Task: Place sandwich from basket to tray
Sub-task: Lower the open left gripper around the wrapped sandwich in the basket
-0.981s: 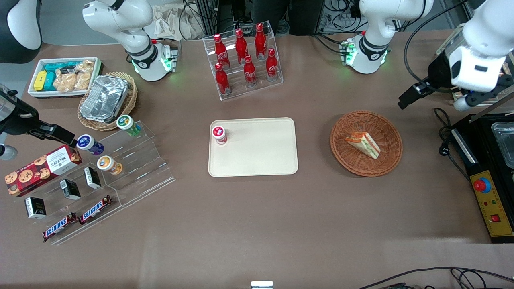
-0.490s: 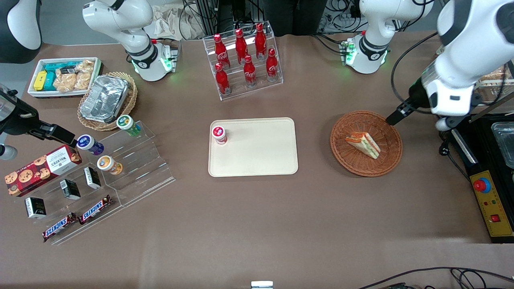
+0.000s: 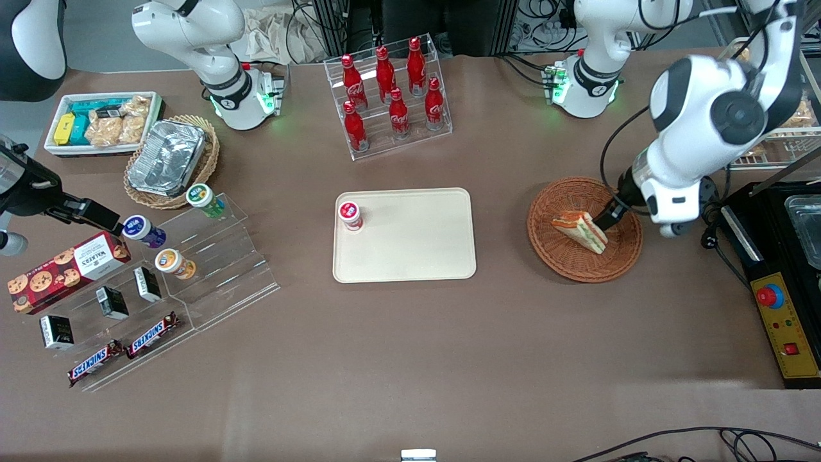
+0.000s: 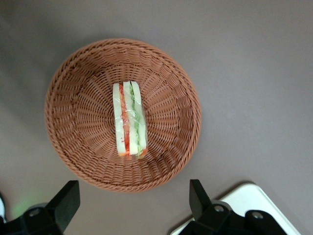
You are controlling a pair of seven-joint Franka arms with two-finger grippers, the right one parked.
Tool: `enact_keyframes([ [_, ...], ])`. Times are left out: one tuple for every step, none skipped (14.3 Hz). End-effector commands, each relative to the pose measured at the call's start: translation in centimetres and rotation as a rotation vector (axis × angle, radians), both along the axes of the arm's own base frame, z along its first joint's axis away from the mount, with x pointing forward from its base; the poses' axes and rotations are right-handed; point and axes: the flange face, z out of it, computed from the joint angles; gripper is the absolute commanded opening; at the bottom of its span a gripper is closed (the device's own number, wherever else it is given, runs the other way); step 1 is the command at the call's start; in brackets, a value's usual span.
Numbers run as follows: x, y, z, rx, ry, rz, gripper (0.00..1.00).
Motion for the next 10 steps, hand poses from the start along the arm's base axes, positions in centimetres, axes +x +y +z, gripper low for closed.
enact_keyframes([
  [1.3, -0.6, -3.9, 0.023, 0.014, 0.069, 0.99],
  [1.3, -1.2, -5.4, 0.027, 0.012, 0.077, 0.99],
  [1.1, -1.3, -6.6, 0.026, -0.002, 0.095, 0.99],
  [0.8, -1.2, -7.7, 0.025, -0.018, 0.111, 0.99],
  [0.4, -1.1, -8.9, 0.022, -0.033, 0.118, 0.99],
  [0.1, -1.2, -10.1, 0.023, -0.044, 0.128, 0.99],
  [-0.4, -2.0, -11.3, 0.023, -0.049, 0.12, 0.99],
  [-0.8, -2.1, -12.1, 0.024, -0.047, 0.118, 0.99],
  [-1.0, -2.1, -12.6, 0.025, -0.046, 0.115, 0.99],
  [-1.5, -2.1, -13.1, 0.03, -0.038, 0.11, 0.99],
])
